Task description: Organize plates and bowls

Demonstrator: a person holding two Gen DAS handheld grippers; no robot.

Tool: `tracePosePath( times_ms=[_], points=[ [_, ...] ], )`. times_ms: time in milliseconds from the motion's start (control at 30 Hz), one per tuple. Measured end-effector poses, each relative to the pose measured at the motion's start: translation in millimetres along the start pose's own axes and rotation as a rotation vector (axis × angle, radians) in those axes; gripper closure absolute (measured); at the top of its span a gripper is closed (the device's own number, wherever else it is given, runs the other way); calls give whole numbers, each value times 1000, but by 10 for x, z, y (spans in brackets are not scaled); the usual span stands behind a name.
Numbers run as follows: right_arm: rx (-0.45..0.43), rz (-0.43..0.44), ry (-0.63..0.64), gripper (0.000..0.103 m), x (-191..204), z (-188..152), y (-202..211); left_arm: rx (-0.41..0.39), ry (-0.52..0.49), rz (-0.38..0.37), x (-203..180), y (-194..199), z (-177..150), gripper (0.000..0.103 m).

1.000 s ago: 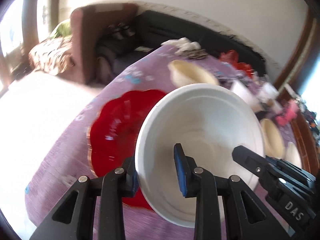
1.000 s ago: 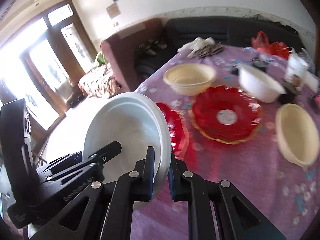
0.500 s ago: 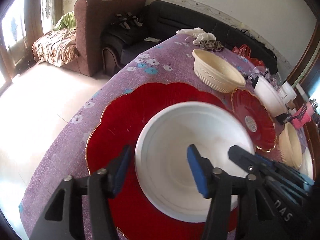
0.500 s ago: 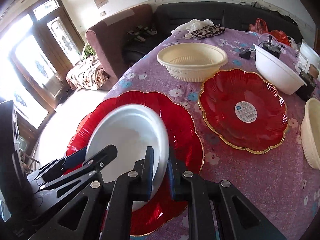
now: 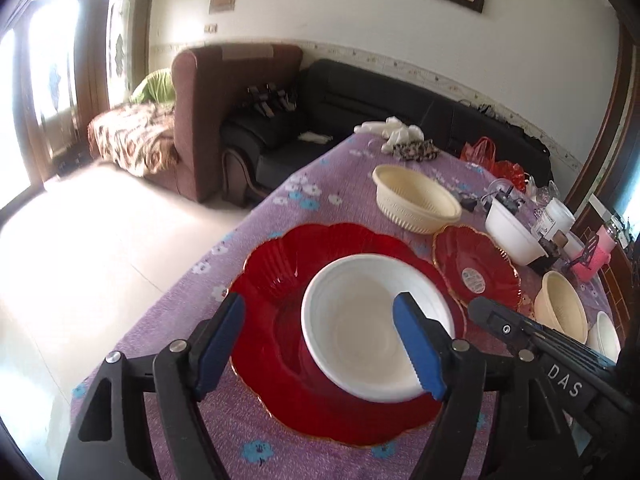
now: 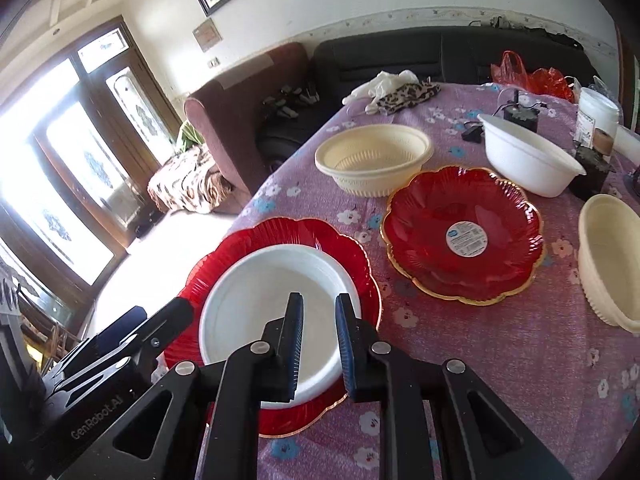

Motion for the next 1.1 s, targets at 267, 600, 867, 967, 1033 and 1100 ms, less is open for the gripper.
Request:
tracePosePath(
  times_ms=[267,600,867,967,1033,1100],
  points=[
    [-66,-5,-37,74,-267,-193,434,-94,-60,52,-272,425,-171,17],
    [-86,-42,-146,73,-875,-460,713,-150,-110,55,-541,688,-355,5],
    [-71,-53,-276,71,-1356,-495,712,-90,-38,8,-416,597,-502,5],
    [-53,-31,-335,71,-1492,-462,617,-73,-31,8,-382,536,-525,5],
    [-43,-23,-363,71,-1549,-420,538,-65,-25,-1,-354,500,-540,5],
    [-35,-19,-384,71,-1582,-334,437,-60,-14,-3,-343,475,-542,5]
  ],
)
Point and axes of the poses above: each gripper's, at about its wrist camera, not at the fingertips, and y roughly against the way its jaws point, x to its left, z to its top, the point moved 1 cm from there along -y, roughly the way its jaws point, and after that the axes turned 6 degrees about x, right-handed, at the moved point
